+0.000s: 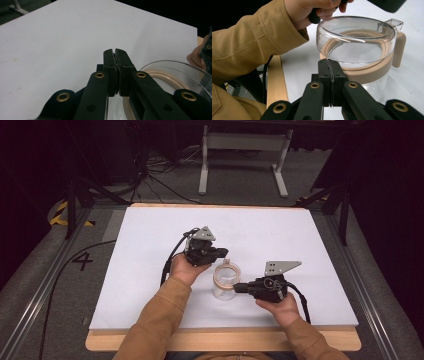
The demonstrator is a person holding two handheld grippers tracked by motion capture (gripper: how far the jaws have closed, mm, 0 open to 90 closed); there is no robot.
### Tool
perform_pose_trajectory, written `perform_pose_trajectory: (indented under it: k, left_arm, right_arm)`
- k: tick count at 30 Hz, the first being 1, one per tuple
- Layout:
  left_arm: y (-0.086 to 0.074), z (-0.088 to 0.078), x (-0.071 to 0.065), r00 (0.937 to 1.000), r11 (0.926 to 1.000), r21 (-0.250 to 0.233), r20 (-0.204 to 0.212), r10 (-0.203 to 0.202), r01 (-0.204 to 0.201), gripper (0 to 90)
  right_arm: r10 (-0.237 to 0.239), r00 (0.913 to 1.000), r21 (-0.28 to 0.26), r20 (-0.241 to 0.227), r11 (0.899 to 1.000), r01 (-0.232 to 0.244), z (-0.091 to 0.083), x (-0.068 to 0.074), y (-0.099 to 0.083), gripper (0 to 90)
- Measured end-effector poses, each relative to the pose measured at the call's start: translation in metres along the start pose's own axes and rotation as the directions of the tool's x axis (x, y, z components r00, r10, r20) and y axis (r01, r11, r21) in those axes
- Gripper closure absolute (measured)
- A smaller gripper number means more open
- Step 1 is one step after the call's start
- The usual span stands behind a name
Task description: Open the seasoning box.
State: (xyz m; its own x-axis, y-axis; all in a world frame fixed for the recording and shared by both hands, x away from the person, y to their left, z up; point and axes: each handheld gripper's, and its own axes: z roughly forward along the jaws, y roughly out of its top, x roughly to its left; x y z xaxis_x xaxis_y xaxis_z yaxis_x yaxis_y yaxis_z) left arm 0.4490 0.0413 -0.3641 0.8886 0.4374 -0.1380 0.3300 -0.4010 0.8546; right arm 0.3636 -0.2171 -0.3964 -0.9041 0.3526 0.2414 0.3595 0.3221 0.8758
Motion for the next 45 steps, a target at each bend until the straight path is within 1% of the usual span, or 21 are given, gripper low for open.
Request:
perform_pose_trajectory:
  k: [2, 3, 6, 7, 10, 11, 13, 15, 18, 23, 28, 30, 31, 32, 34, 36, 39, 40, 42, 43, 45]
  left_arm:
    - [0.000, -0.003, 0.001, 1.0000, 1.0000, -0.004, -0.006, 0.000, 0.000, 87.7]
    - [0.000, -0.005, 0.002, 0.9999, 0.9998, -0.014, -0.010, -0.012, 0.012, 87.7]
    - [-0.003, -0.012, 0.003, 0.9996, 0.9998, -0.008, -0.021, -0.018, 0.018, 87.7]
    - [-0.004, -0.014, 0.004, 0.9994, 0.9997, -0.016, -0.029, -0.019, 0.019, 87.7]
    - [-0.008, -0.024, 0.005, 0.9985, 0.9994, -0.009, -0.044, -0.033, 0.033, 87.6]
    - [-0.010, -0.026, 0.005, 0.9976, 0.9987, -0.014, -0.049, -0.049, 0.049, 87.3]
    - [-0.013, -0.033, 0.006, 0.9965, 0.9986, -0.005, -0.064, -0.054, 0.053, 87.2]
    - [-0.018, -0.041, 0.008, 0.9944, 0.9972, -0.012, -0.074, -0.075, 0.074, 87.2]
    - [-0.023, -0.047, 0.009, 0.9925, 0.9964, -0.014, -0.089, -0.084, 0.083, 87.3]
    - [-0.035, -0.066, 0.011, 0.9854, 0.9931, -0.022, -0.123, -0.117, 0.116, 87.2]
    - [-0.044, -0.078, 0.013, 0.9789, 0.9905, -0.022, -0.151, -0.137, 0.136, 87.0]
    - [-0.048, -0.082, 0.013, 0.9744, 0.9873, -0.029, -0.159, -0.159, 0.156, 87.0]
    - [-0.049, -0.085, 0.013, 0.9739, 0.9882, -0.025, -0.167, -0.153, 0.151, 87.0]
    - [-0.051, -0.086, 0.013, 0.9715, 0.9858, -0.028, -0.167, -0.168, 0.165, 87.0]
    - [-0.053, -0.090, 0.013, 0.9703, 0.9867, -0.027, -0.179, -0.163, 0.161, 87.0]
    - [-0.057, -0.093, 0.013, 0.9672, 0.9838, -0.025, -0.180, -0.179, 0.178, 86.9]
    - [-0.061, -0.099, 0.014, 0.9641, 0.9839, -0.027, -0.197, -0.178, 0.177, 86.7]
    - [-0.063, -0.101, 0.014, 0.9609, 0.9806, -0.033, -0.195, -0.196, 0.193, 86.4]
    - [-0.065, -0.104, 0.015, 0.9576, 0.9786, -0.037, -0.201, -0.206, 0.202, 86.4]
    - [-0.065, -0.104, 0.015, 0.9576, 0.9786, -0.037, -0.201, -0.206, 0.202, 86.4]
    - [-0.068, -0.107, 0.016, 0.9544, 0.9770, -0.035, -0.209, -0.213, 0.210, 86.4]
  right_arm:
    - [-0.004, 1.0000, 0.000, 0.002, 1.000, 0.004, 0.000, 0.000, 0.000, 89.4]
    - [-0.011, 0.9999, 0.001, 0.007, 1.000, 0.011, -0.001, 0.001, 0.001, 89.4]
    - [-0.034, 0.9992, -0.002, 0.019, 0.999, 0.034, -0.001, 0.001, 0.004, 89.4]
    - [-0.048, 0.9985, -0.005, 0.025, 0.999, 0.048, -0.002, 0.001, 0.006, 89.4]
    - [-0.066, 0.9976, -0.008, 0.021, 0.998, 0.066, -0.001, 0.001, 0.010, 89.4]
    - [-0.082, 0.9963, -0.002, 0.025, 0.997, 0.083, -0.001, 0.001, 0.012, 89.4]
    - [-0.099, 0.9948, 0.000, 0.026, 0.995, 0.099, 0.000, 0.000, 0.015, 89.5]
    - [-0.105, 0.9942, -0.007, 0.023, 0.994, 0.106, 0.001, -0.002, 0.018, 89.5]
    - [-0.117, 0.9929, -0.013, 0.020, 0.993, 0.118, 0.001, -0.004, 0.023, 89.5]
    - [-0.143, 0.9894, -0.030, 0.025, 0.989, 0.144, 0.000, -0.009, 0.034, 89.5]
    - [-0.156, 0.9869, -0.045, 0.040, 0.986, 0.158, -0.002, -0.016, 0.042, 89.5]
    - [-0.159, 0.9862, -0.054, 0.046, 0.985, 0.161, -0.002, -0.020, 0.045, 89.5]
    - [-0.156, 0.9867, -0.052, 0.046, 0.986, 0.158, -0.002, -0.022, 0.045, 89.5]
    - [-0.158, 0.9863, -0.051, 0.047, 0.986, 0.160, -0.001, -0.023, 0.046, 89.5]
    - [-0.157, 0.9863, -0.053, 0.050, 0.986, 0.160, 0.000, -0.026, 0.048, 89.5]
    - [-0.157, 0.9861, -0.053, 0.054, 0.986, 0.160, 0.000, -0.029, 0.050, 89.5]
    - [-0.152, 0.9867, -0.059, 0.059, 0.986, 0.155, 0.001, -0.033, 0.052, 89.5]
    - [-0.152, 0.9862, -0.062, 0.065, 0.986, 0.156, 0.001, -0.036, 0.053, 89.5]
    - [-0.137, 0.9886, -0.067, 0.062, 0.988, 0.141, 0.003, -0.040, 0.052, 89.5]
    - [-0.137, 0.9886, -0.067, 0.062, 0.988, 0.141, 0.003, -0.040, 0.052, 89.5]
    - [-0.128, 0.9890, -0.059, 0.075, 0.989, 0.132, 0.004, -0.045, 0.052, 89.5]
